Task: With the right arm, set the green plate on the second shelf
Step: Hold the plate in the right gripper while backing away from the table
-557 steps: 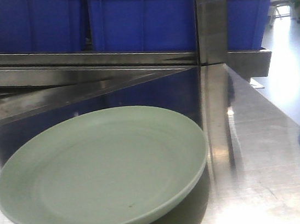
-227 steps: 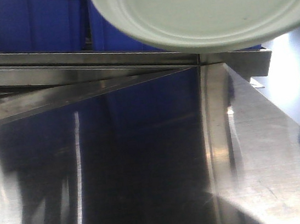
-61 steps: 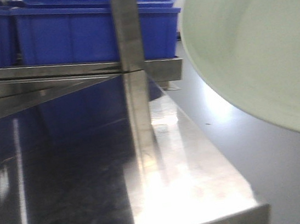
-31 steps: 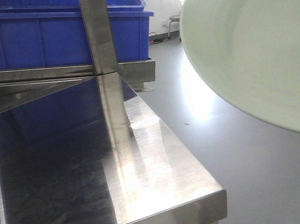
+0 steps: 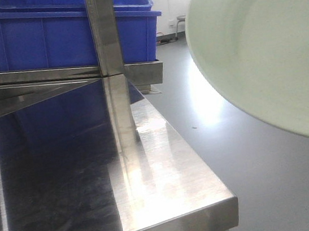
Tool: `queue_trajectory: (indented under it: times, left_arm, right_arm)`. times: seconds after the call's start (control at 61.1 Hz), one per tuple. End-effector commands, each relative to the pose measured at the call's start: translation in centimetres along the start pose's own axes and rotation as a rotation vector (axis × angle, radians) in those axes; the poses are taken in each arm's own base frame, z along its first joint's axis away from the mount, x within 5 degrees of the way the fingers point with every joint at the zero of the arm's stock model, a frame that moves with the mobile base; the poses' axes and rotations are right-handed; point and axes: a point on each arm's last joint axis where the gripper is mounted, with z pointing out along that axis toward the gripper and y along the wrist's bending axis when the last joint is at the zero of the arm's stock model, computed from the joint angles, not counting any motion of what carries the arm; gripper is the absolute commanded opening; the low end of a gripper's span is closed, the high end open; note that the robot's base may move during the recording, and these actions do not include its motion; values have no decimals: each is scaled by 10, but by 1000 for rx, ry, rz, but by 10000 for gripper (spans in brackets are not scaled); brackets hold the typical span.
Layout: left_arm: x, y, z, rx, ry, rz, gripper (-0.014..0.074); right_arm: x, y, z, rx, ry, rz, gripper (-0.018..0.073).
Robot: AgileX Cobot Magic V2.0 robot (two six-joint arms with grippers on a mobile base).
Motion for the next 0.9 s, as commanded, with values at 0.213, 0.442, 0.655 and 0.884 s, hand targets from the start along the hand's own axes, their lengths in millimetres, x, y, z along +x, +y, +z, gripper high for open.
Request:
queue_trajectory:
  times: [0.213, 0.442, 0.655, 0.884]
  left_arm:
    - [5, 0, 2, 1, -64, -1, 124]
    - [5, 0, 2, 1, -64, -1, 124]
    - [5, 0, 2, 1, -64, -1, 124]
    - [5, 0, 2, 1, -64, -1, 124]
  right_arm:
    - [-20, 5, -4, -25, -139, 12, 49]
    - [-20, 5, -4, -25, -139, 12, 49]
    - [-20, 5, -4, -25, -139, 12, 49]
    - [-20, 5, -4, -25, -139, 12, 49]
